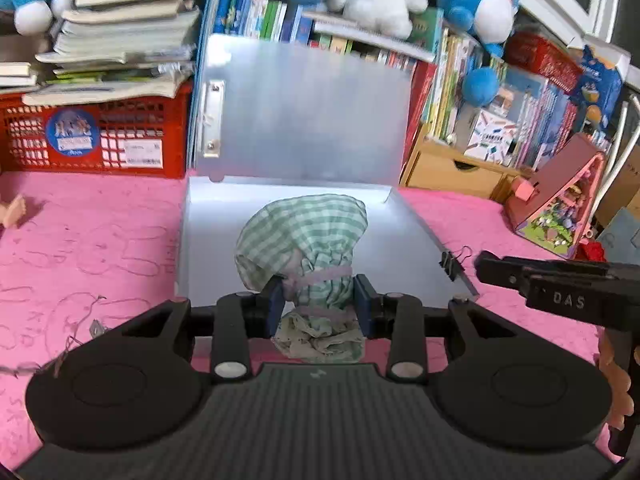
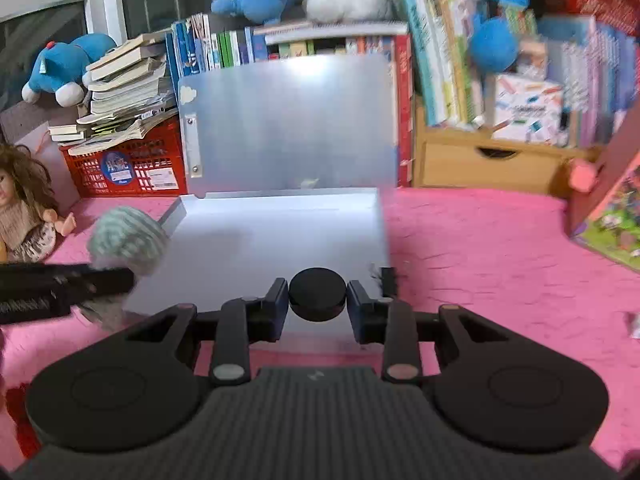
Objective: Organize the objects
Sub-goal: 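Lift the gingham bundle with the left gripper and carry it into the white box, then open the left gripper to drop the bundle and withdraw from the box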
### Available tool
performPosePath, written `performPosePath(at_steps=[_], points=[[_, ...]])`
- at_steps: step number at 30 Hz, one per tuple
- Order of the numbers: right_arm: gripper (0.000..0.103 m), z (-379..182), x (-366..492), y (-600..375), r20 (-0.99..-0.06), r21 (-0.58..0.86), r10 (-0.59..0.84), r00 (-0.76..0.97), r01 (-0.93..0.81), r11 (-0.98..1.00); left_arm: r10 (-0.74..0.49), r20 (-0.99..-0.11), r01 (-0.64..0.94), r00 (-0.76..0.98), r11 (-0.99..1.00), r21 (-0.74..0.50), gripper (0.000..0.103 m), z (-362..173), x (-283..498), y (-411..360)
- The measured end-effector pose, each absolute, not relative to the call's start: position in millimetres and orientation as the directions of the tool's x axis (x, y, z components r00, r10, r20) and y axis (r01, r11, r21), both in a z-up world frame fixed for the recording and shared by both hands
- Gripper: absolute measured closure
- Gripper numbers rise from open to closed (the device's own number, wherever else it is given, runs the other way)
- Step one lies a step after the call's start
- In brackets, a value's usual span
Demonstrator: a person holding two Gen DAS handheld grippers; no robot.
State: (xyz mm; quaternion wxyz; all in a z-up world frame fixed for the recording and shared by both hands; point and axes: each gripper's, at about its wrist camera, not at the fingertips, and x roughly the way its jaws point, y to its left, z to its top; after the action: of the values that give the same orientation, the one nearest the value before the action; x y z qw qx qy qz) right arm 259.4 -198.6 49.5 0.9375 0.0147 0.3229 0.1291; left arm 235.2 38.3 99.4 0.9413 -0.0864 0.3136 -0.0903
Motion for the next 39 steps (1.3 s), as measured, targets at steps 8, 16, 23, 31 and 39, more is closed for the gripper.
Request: performPosePath(at_steps=[8,16,23,31,39], points=[[0.066,30.4,310.2,-190.2,-0.657,0.169,0.256,0.709,-0.192,0.967,-0.183,-0.63,0.067,0.755,0.977,-0.203,0.061,84.3,287.6,36.5],[0.066,2.3,329.1,-186.7,-0.695,0.213,0.268,0.667,-0.165,0.963,-0.144,-0.671,0.039,0.727,0.985,-0.169,0.061,61.7,313.0,30.9],[0.065,-9.4,335.4,-186.9,-0.711,0.209,0.255,0.655,-0.15,0.966,-0.122,-0.697,0.022,0.706,0.988,-0.15,0.061,47.3,323.3,29.5],[0.064,-18.2,340.6,-183.9,-0.733,0.199,0.246,0.634,-0.145,0.969,-0.115,-0.718,0.022,0.686,0.99,-0.138,0.061,40.6,329.8,26.6],[0.044,-13.1,335.1,-185.8,-0.708,0.205,0.244,0.662,-0.137,0.969,-0.114,-0.718,0.011,0.686,0.989,-0.147,0.043,41.4,330.8,26.0]])
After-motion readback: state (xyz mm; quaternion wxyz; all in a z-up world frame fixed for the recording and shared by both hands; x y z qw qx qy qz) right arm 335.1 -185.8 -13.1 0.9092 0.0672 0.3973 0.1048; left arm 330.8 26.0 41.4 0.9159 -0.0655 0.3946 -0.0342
